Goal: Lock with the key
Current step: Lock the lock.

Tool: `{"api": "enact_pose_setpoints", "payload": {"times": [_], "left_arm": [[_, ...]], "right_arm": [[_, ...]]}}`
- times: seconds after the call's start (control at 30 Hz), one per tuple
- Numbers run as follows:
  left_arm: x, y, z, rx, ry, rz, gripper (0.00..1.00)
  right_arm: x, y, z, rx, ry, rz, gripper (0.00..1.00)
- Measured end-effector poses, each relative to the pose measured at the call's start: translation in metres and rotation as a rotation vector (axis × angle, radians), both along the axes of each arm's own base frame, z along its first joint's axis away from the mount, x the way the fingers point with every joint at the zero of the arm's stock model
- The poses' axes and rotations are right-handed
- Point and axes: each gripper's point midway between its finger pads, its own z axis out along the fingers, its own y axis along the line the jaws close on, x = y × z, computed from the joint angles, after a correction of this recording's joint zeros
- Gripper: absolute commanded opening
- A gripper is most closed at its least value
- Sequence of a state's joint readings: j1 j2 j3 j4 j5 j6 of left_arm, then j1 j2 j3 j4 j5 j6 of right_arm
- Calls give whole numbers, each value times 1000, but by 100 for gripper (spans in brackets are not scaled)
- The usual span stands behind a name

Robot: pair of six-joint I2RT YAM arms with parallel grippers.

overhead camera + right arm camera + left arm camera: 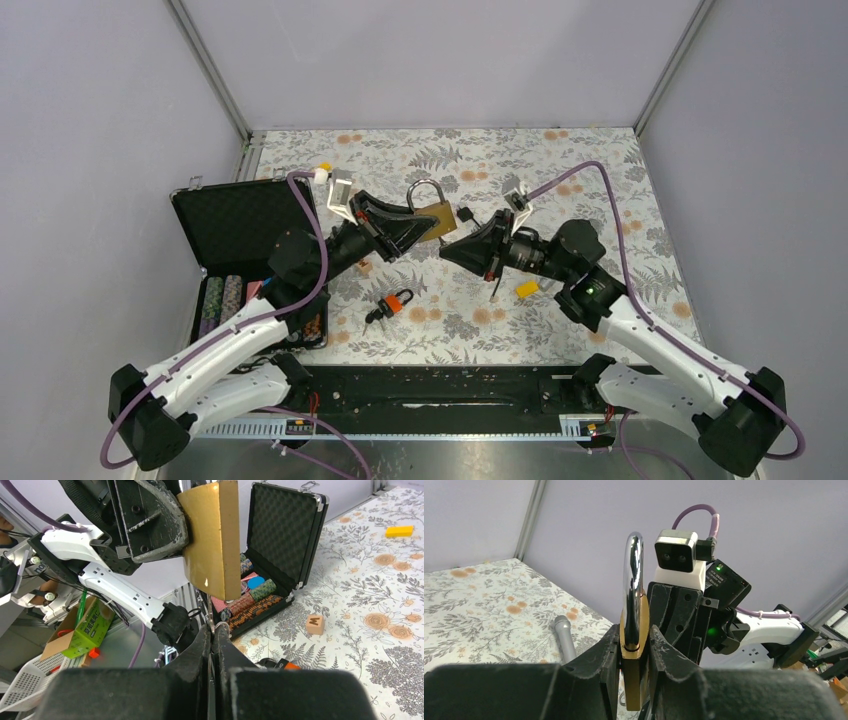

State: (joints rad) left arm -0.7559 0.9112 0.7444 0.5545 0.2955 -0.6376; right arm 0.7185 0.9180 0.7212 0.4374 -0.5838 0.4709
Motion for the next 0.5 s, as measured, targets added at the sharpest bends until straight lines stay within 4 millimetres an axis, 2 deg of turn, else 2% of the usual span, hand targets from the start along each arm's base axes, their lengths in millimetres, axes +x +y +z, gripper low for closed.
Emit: {"api": "enact_pose_setpoints", "payload": {"times": [0.27,0.4,0.5], "left_arm": [[14,10,-8,-32,19,44,0],[20,13,0,-89,-4,67,0],[38,21,15,-173,-40,134,0]], "right_arm": [[9,14,-8,18,67,42,0],[14,21,-2,75,118,56,0],[9,31,-6,96,195,123,0]]}}
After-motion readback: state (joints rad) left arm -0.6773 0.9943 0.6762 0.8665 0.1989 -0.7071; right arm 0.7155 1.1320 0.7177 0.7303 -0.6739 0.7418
